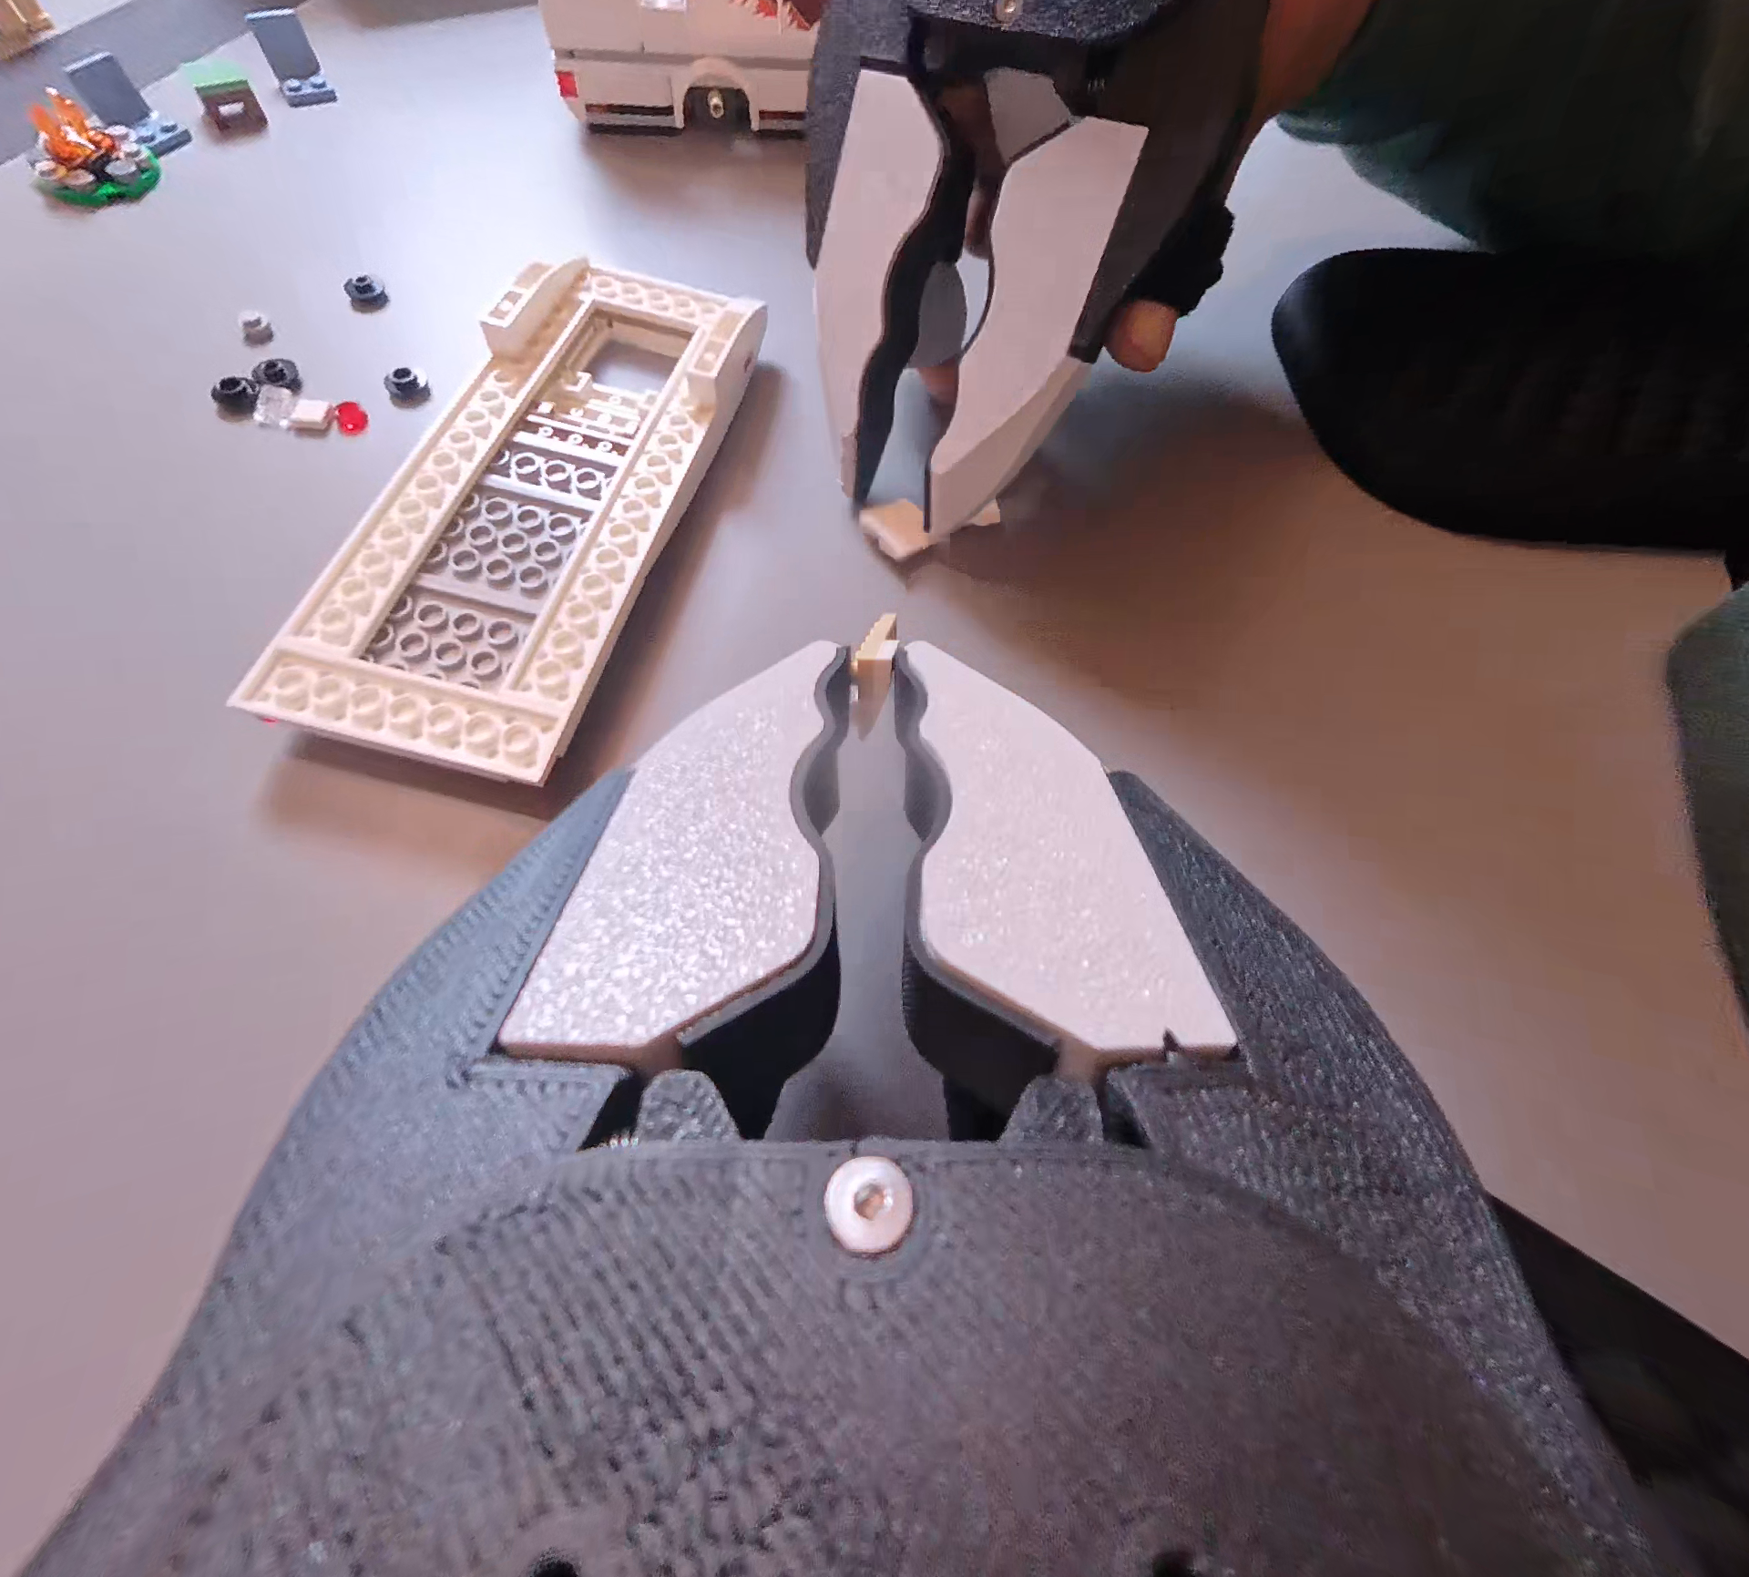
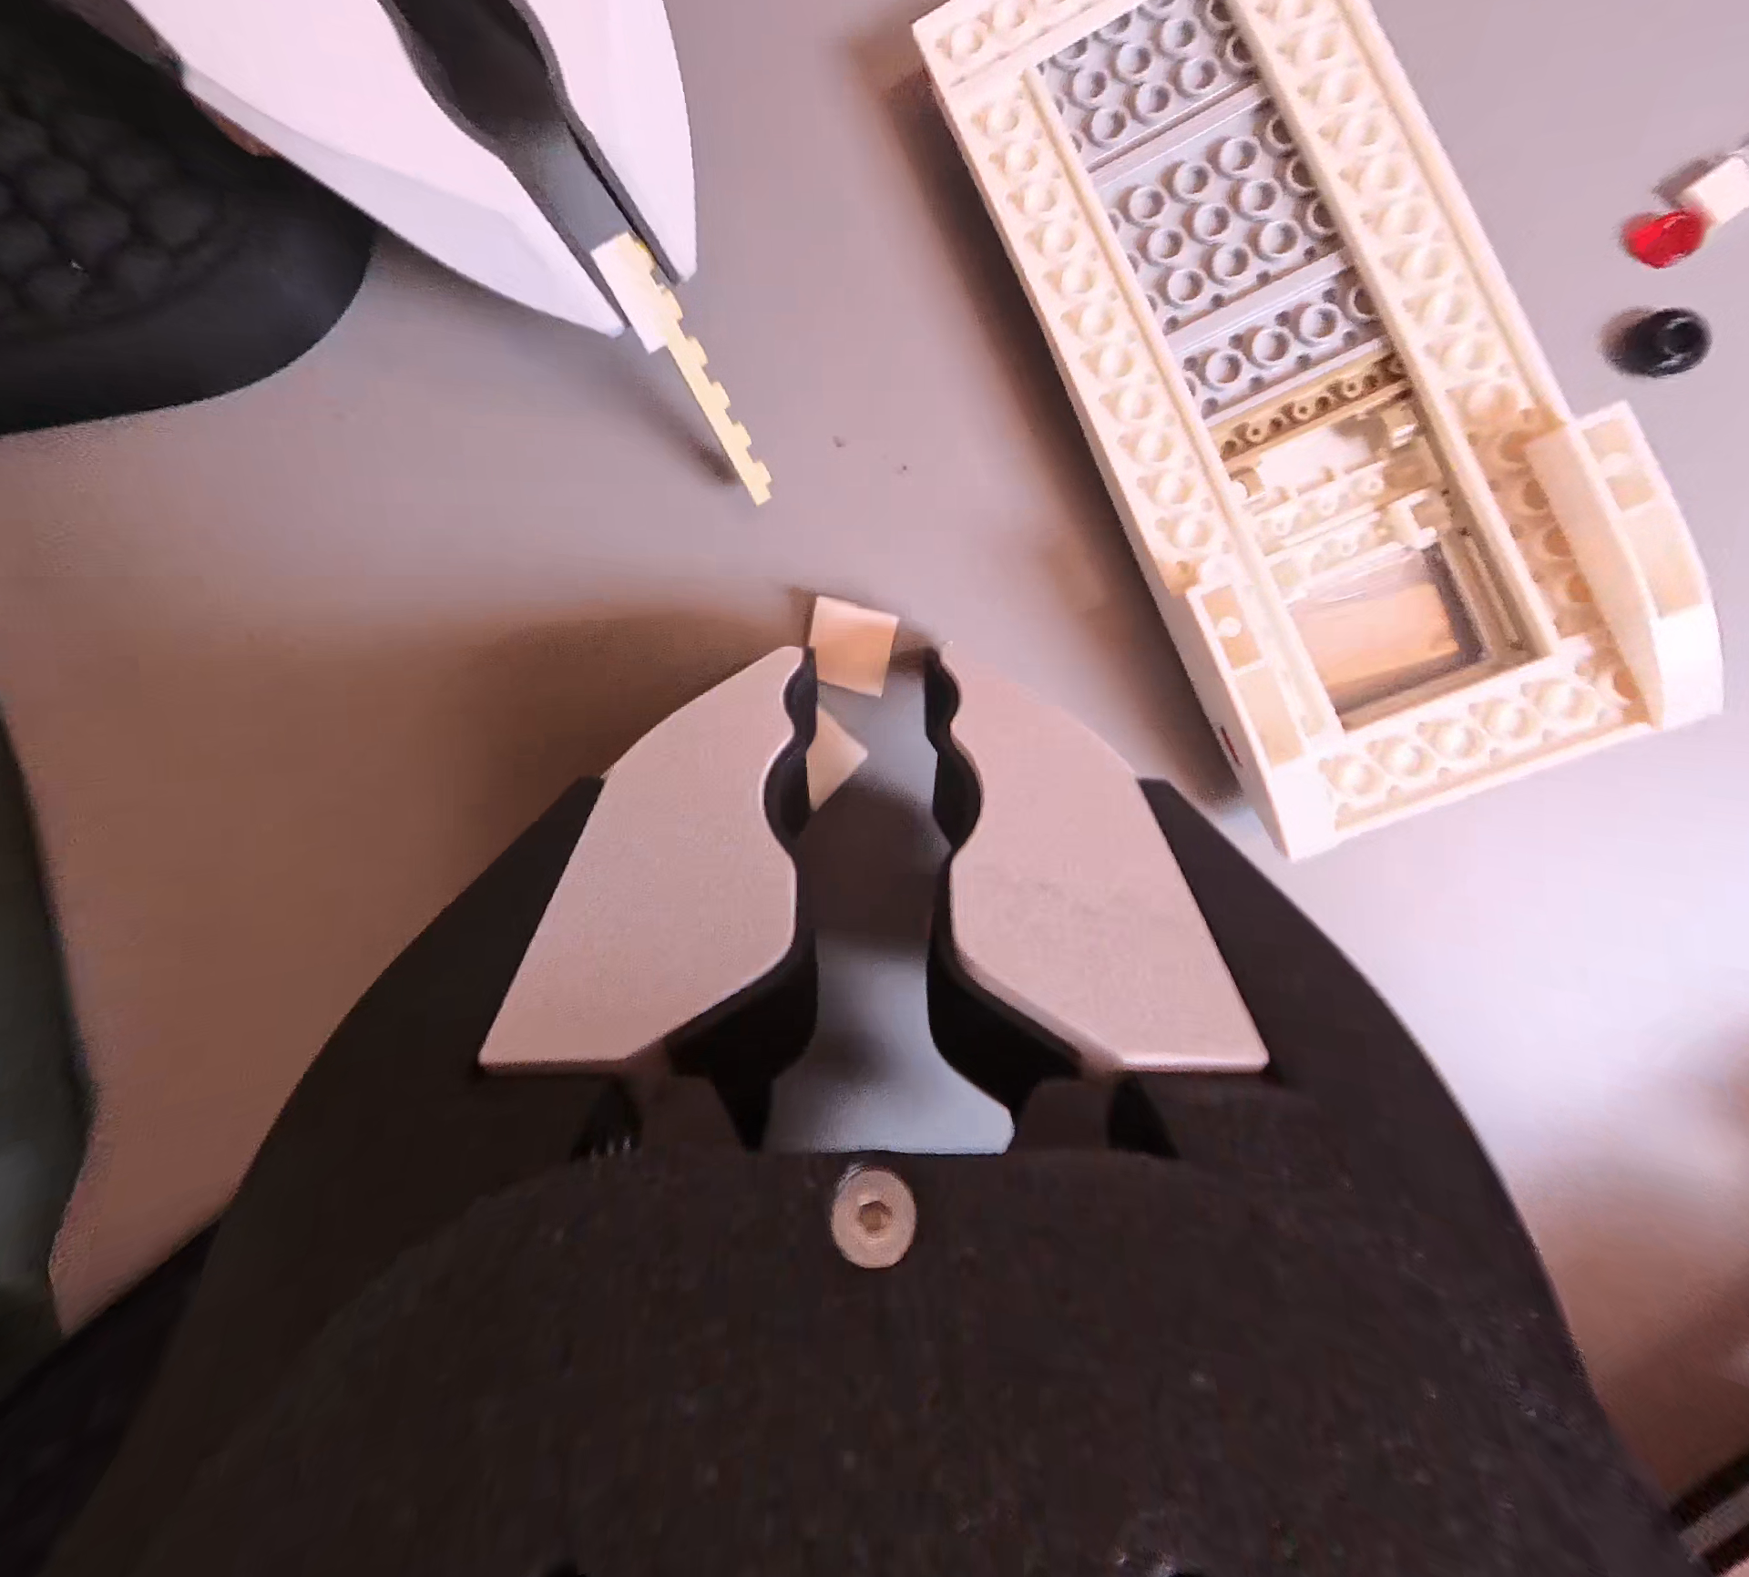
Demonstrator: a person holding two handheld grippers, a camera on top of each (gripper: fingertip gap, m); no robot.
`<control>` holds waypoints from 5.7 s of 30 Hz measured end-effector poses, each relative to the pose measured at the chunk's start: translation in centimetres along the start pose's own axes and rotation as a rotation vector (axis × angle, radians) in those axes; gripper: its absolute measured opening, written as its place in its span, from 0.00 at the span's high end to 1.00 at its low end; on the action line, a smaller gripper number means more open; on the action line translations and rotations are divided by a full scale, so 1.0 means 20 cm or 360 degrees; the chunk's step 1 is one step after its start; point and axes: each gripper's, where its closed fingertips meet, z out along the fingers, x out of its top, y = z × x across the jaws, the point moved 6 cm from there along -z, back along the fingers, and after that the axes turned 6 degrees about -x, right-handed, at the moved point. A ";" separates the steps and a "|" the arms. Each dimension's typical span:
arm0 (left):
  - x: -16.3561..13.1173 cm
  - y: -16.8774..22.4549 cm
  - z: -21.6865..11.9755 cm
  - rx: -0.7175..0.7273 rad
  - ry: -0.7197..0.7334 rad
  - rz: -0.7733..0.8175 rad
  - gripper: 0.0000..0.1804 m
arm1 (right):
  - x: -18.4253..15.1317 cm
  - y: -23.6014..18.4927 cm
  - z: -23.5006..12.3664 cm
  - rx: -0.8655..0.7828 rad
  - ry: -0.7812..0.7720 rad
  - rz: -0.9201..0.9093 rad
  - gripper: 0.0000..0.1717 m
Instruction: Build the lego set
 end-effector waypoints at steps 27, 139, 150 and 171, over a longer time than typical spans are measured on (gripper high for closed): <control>0.09 0.13 -0.03 -0.0186 0.0277 0.0269 0.95 | 0.10 -0.29 -0.16 -0.0195 0.0902 -0.0781 0.98; 0.17 0.31 -0.10 -0.0338 0.0532 0.0717 0.97 | 0.14 -0.42 -0.28 0.0158 0.1264 -0.0610 0.95; 0.17 0.30 -0.11 -0.0312 0.0514 0.0746 0.94 | 0.13 -0.43 -0.27 0.0043 0.1203 -0.0690 0.95; 0.16 0.29 -0.10 -0.0373 0.0532 0.0589 0.96 | 0.13 -0.42 -0.27 0.0099 0.1241 -0.0601 0.95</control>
